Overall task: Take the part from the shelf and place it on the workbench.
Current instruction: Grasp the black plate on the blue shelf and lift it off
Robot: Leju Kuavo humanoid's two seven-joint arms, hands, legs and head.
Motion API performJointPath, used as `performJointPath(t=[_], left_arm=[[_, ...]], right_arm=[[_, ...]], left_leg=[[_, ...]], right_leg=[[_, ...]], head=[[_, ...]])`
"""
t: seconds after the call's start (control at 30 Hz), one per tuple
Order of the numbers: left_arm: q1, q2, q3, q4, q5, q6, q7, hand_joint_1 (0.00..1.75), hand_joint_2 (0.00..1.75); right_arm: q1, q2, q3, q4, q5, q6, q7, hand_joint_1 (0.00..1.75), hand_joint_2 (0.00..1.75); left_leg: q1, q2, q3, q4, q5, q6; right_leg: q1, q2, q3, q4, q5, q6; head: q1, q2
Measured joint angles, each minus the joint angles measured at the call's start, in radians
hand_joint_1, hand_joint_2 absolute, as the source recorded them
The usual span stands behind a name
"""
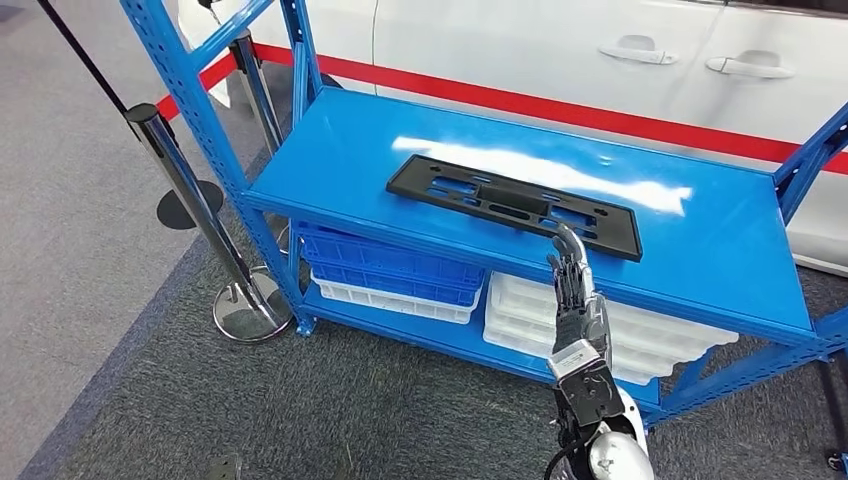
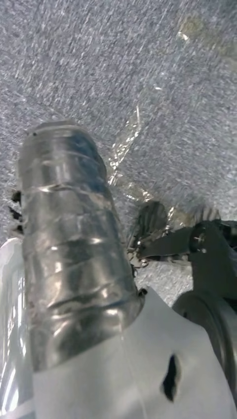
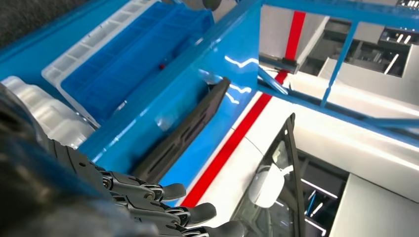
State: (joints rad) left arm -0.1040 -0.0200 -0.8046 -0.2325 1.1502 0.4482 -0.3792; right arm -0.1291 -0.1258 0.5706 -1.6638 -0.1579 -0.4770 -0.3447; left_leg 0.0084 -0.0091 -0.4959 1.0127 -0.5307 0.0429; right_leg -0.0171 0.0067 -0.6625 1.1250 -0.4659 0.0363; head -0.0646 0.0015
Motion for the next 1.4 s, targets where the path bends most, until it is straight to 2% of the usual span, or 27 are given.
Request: performJointPath(t=[0.07, 0.17, 0.23, 0.27, 0.33, 0.4, 0.43, 0.47, 0.53, 0.57, 0.6, 0.63, 0.7, 0.73, 0.8, 0.87, 0.93, 0.97, 1.0, 1.03, 1.1, 1.13, 1.17, 1.27, 1.3, 1.33, 1.4], left_arm=[[-0.002, -0.001, 0.000, 0.000, 0.001, 0.000, 0.002, 0.00, 0.00], [-0.005, -0.001, -0.001, 0.000, 0.000, 0.002, 0.004, 0.00, 0.00], [-0.005, -0.001, -0.001, 0.000, -0.002, 0.004, 0.007, 0.00, 0.00], [-0.006, -0.001, -0.001, 0.000, -0.004, 0.004, 0.009, 0.00, 0.00], [-0.007, -0.001, -0.003, 0.000, -0.007, 0.005, 0.013, 0.00, 0.00], [-0.007, -0.001, -0.005, 0.000, -0.010, 0.006, 0.016, 0.00, 0.00], [-0.006, -0.001, -0.006, 0.000, -0.010, 0.006, 0.016, 0.00, 0.00], [-0.006, -0.001, -0.007, 0.000, -0.010, 0.007, 0.017, 0.00, 0.00], [-0.005, 0.000, -0.008, 0.000, -0.011, 0.009, 0.018, 0.00, 0.00], [-0.004, 0.000, -0.010, 0.000, -0.012, 0.010, 0.019, 0.00, 0.00], [-0.006, 0.001, -0.011, 0.000, -0.012, 0.011, 0.019, 0.00, 0.00], [-0.008, 0.002, -0.013, 0.000, -0.013, 0.011, 0.020, 0.00, 0.00], [-0.014, 0.003, -0.016, 0.001, -0.014, 0.011, 0.022, 0.00, 0.00], [-0.016, 0.002, -0.017, 0.000, -0.015, 0.011, 0.023, 0.00, 0.00], [-0.018, 0.000, -0.017, 0.000, -0.016, 0.011, 0.024, 0.00, 0.00], [-0.017, 0.000, -0.018, 0.000, -0.017, 0.011, 0.025, 0.00, 0.00], [-0.017, 0.000, -0.019, 0.000, -0.017, 0.011, 0.025, 0.00, 0.00], [-0.017, 0.000, -0.019, 0.000, -0.017, 0.011, 0.026, 0.00, 0.00], [-0.017, 0.000, -0.020, 0.000, -0.017, 0.011, 0.026, 0.00, 0.00], [-0.017, 0.000, -0.021, 0.000, -0.017, 0.011, 0.026, 0.00, 0.00], [-0.017, -0.001, -0.023, 0.000, -0.017, 0.011, 0.027, 0.00, 0.00], [-0.018, -0.001, -0.023, 0.000, -0.017, 0.010, 0.028, 0.00, 0.00], [-0.018, -0.001, -0.024, 0.000, -0.017, 0.010, 0.029, 0.00, 0.00], [-0.018, 0.000, -0.025, 0.000, -0.017, 0.010, 0.031, 0.00, 0.00], [-0.018, 0.000, -0.025, 0.000, -0.017, 0.010, 0.032, 0.00, 0.00], [-0.018, 0.001, -0.025, 0.000, -0.016, 0.010, 0.032, 0.00, 0.00], [-0.017, 0.001, -0.025, 0.000, -0.014, 0.009, 0.032, 0.00, 0.00]], right_arm=[[0.001, -0.001, -0.001, 0.001, -0.015, 0.002, -0.007, 0.00, 0.00], [0.004, -0.002, -0.001, 0.001, -0.027, 0.005, -0.019, 0.00, 0.00], [0.003, -0.002, -0.002, -0.001, -0.028, 0.007, -0.022, 0.00, 0.00], [0.003, -0.002, -0.002, -0.001, -0.029, 0.009, -0.023, 0.00, 0.00], [0.004, -0.002, -0.003, -0.001, -0.030, 0.013, -0.024, 0.00, 0.00], [0.006, -0.002, -0.003, -0.001, -0.032, 0.017, -0.024, 0.00, 0.00], [0.006, -0.002, -0.003, -0.001, -0.032, 0.018, -0.024, 0.00, 0.00], [0.006, -0.002, -0.003, -0.001, -0.033, 0.018, -0.024, 0.00, 0.00], [0.006, -0.002, -0.003, -0.001, -0.033, 0.019, -0.026, 0.00, 0.00], [0.005, -0.002, -0.003, -0.001, -0.033, 0.019, -0.027, 0.00, 0.00], [0.005, -0.002, -0.003, -0.001, -0.033, 0.019, -0.028, 0.00, 0.00], [0.004, -0.002, -0.002, -0.001, -0.033, 0.019, -0.029, 0.00, 0.00], [0.003, -0.002, -0.002, -0.002, -0.029, 0.019, -0.029, 0.00, 0.00], [0.004, -0.002, -0.002, -0.002, -0.026, 0.019, -0.029, 0.00, 0.00], [0.001, -0.002, -0.002, -0.003, -0.018, 0.017, -0.029, 0.00, 0.00], [-0.004, -0.002, -0.002, -0.004, -0.012, 0.016, -0.029, 0.00, 0.00], [-0.006, -0.002, -0.002, -0.004, -0.011, 0.016, -0.029, 0.00, 0.00], [-0.006, -0.001, -0.001, -0.004, -0.011, 0.016, -0.029, 0.00, 0.00], [-0.006, -0.001, -0.001, -0.004, -0.010, 0.016, -0.029, 0.00, 0.00], [-0.006, -0.001, -0.001, -0.004, -0.010, 0.016, -0.029, 0.00, 0.00], [-0.007, -0.001, -0.001, -0.004, -0.009, 0.015, -0.028, 0.00, 0.00], [-0.008, -0.001, -0.001, -0.004, -0.008, 0.014, -0.028, 0.00, 0.00], [-0.008, -0.001, -0.001, -0.005, -0.008, 0.014, -0.027, 0.00, 0.00], [-0.008, -0.001, 0.000, -0.005, -0.007, 0.014, -0.026, 0.00, 0.00], [-0.008, -0.001, 0.000, -0.005, -0.007, 0.014, -0.026, 0.00, 0.00], [-0.009, -0.001, 0.000, -0.006, -0.007, 0.014, -0.026, 0.00, 0.00], [-0.010, 0.000, 0.000, -0.006, -0.006, 0.017, -0.025, 0.00, 0.00]], left_leg=[[-0.001, 0.003, 0.015, 0.000, -0.017, -0.011], [-0.003, 0.012, 0.024, 0.001, -0.030, -0.027], [-0.001, 0.014, 0.012, 0.040, -0.041, -0.034], [0.000, 0.014, -0.015, 0.089, -0.056, -0.037], [0.003, 0.013, -0.090, 0.210, -0.100, -0.044], [0.004, 0.013, -0.147, 0.277, -0.125, -0.048], [0.004, 0.013, -0.159, 0.275, -0.114, -0.049], [0.004, 0.012, -0.160, 0.249, -0.083, -0.049], [0.005, -0.008, -0.138, 0.139, 0.011, -0.044], [0.006, -0.028, -0.128, 0.085, 0.041, -0.039], [0.006, -0.046, -0.119, 0.048, 0.058, -0.035], [0.005, -0.060, -0.116, 0.030, 0.062, -0.031], [0.002, -0.059, -0.111, 0.023, 0.066, -0.025], [0.004, -0.053, -0.108, 0.018, 0.071, -0.021], [0.009, -0.039, -0.100, 0.006, 0.078, -0.012], [0.010, -0.027, -0.096, 0.000, 0.080, -0.004], [0.007, -0.015, -0.096, 0.001, 0.078, 0.000], [0.007, -0.010, -0.095, 0.001, 0.076, 0.000], [0.007, -0.006, -0.094, 0.003, 0.075, -0.001], [0.007, -0.004, -0.093, 0.005, 0.072, -0.002], [0.006, -0.001, -0.091, 0.011, 0.067, -0.009], [0.004, 0.000, -0.091, 0.013, 0.064, -0.013], [0.002, 0.000, -0.092, 0.015, 0.063, -0.018], [0.002, 0.002, -0.092, 0.014, 0.062, -0.033], [0.003, 0.002, -0.097, 0.026, 0.052, -0.038], [0.004, 0.002, -0.111, 0.057, 0.031, -0.042], [0.006, 0.002, -0.164, 0.172, -0.031, -0.049]], right_leg=[[0.007, -0.009, 0.009, -0.075, 0.046, -0.012], [0.011, -0.006, 0.013, -0.084, 0.050, -0.034], [0.006, 0.006, 0.030, -0.095, 0.046, -0.044], [0.005, 0.012, 0.040, -0.100, 0.044, -0.048], [0.005, 0.022, 0.049, -0.102, 0.037, -0.055], [0.005, 0.034, 0.055, -0.101, 0.030, -0.056], [0.005, 0.042, 0.058, -0.100, 0.027, -0.056], [0.005, 0.052, 0.063, -0.099, 0.023, -0.055], [0.004, 0.074, 0.073, -0.096, 0.014, -0.051], [0.004, 0.084, 0.076, -0.094, 0.011, -0.048], [0.003, 0.094, 0.075, -0.093, 0.009, -0.043], [0.001, 0.101, 0.073, -0.093, 0.007, -0.037], [-0.002, 0.115, 0.071, -0.095, 0.006, -0.024], [-0.002, 0.114, 0.072, -0.096, 0.004, -0.018], [0.002, 0.076, 0.063, -0.075, -0.013, -0.010], [0.004, 0.023, 0.019, 0.016, -0.064, -0.002], [0.000, 0.005, -0.043, 0.142, -0.115, 0.006], [-0.002, 0.003, -0.060, 0.175, -0.119, 0.008], [-0.004, 0.002, -0.058, 0.169, -0.103, 0.010], [-0.004, 0.001, -0.036, 0.123, -0.072, 0.010], [-0.003, -0.003, 0.034, -0.016, -0.012, 0.004], [0.000, -0.004, 0.059, -0.065, 0.003, -0.001], [0.002, -0.004, 0.071, -0.090, 0.007, -0.006], [0.003, -0.003, 0.074, -0.099, 0.010, -0.022], [0.001, -0.003, 0.075, -0.103, 0.013, -0.028], [-0.001, -0.004, 0.076, -0.106, 0.015, -0.034], [-0.002, -0.005, 0.076, -0.107, 0.017, -0.041]], head=[[0.000, 0.000], [-0.002, 0.000], [-0.004, 0.000], [-0.005, 0.000], [-0.008, 0.000], [-0.007, 0.000], [-0.007, 0.000], [-0.008, 0.000], [-0.008, 0.000], [-0.006, 0.000], [-0.006, 0.000], [-0.004, 0.000], [-0.004, 0.000], [-0.003, 0.000], [0.001, 0.000], [0.005, 0.000], [0.007, 0.000], [0.007, 0.000], [0.007, 0.000], [0.007, 0.000], [0.008, 0.000], [0.007, 0.000], [0.006, 0.000], [0.006, 0.000], [0.005, 0.000], [0.004, 0.000], [0.002, 0.000]])
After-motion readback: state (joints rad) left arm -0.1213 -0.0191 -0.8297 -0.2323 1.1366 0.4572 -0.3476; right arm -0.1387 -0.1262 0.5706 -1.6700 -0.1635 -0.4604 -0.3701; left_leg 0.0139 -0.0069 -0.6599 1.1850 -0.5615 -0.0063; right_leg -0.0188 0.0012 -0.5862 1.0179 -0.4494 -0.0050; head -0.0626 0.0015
